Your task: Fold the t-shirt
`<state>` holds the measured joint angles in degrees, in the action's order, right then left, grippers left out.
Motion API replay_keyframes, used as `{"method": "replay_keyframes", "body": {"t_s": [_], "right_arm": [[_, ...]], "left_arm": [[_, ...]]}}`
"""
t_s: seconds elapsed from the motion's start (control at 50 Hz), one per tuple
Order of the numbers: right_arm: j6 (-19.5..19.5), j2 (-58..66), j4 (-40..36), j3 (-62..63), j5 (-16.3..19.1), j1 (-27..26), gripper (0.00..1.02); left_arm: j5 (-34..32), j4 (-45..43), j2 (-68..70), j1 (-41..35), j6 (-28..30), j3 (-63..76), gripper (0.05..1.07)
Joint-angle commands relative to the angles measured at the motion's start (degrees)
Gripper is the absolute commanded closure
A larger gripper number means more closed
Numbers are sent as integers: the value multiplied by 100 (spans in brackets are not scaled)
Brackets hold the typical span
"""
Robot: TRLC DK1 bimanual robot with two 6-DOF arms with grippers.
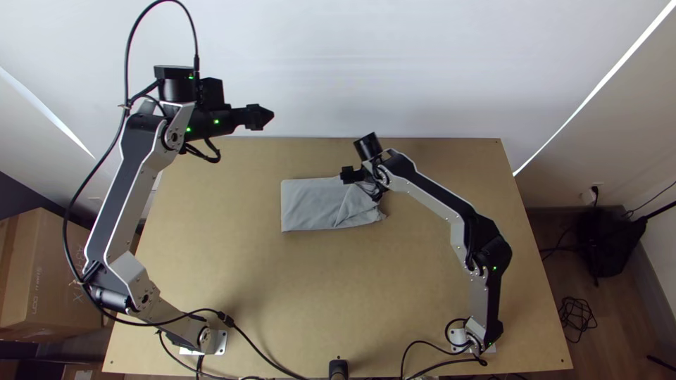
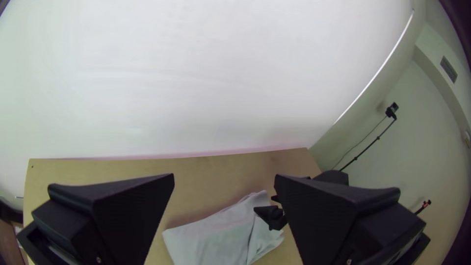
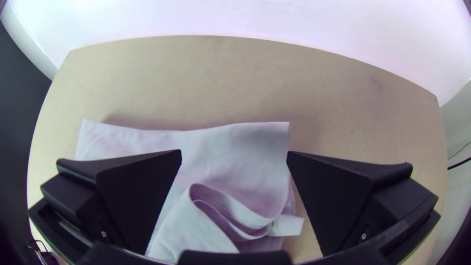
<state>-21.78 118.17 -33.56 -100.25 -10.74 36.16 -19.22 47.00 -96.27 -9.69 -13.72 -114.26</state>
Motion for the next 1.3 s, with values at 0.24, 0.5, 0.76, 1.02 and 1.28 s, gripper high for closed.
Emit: {"method": "replay_keyframes", "body": {"t_s": [0.24, 0.5, 0.76, 1.02, 1.28], "right_arm": [[86, -628, -889, 849, -314, 145, 3], [-151, -1560, -1785, 2141, -314, -65, 3], [-432, -1586, -2462, 1991, 37, -628, 3], [-916, -857, -1882, 585, 3430, -1542, 3], [-854, 409, -1865, -399, 4115, -1551, 3]], "left_arm": [[6, -121, 302, 301, 9, 378, 10], [-2, -279, 302, 222, -35, 378, 10], [6, -279, 390, 240, 0, 448, 10], [6, -279, 539, 345, 9, 527, 10], [6, -279, 609, 504, 0, 492, 10]]}}
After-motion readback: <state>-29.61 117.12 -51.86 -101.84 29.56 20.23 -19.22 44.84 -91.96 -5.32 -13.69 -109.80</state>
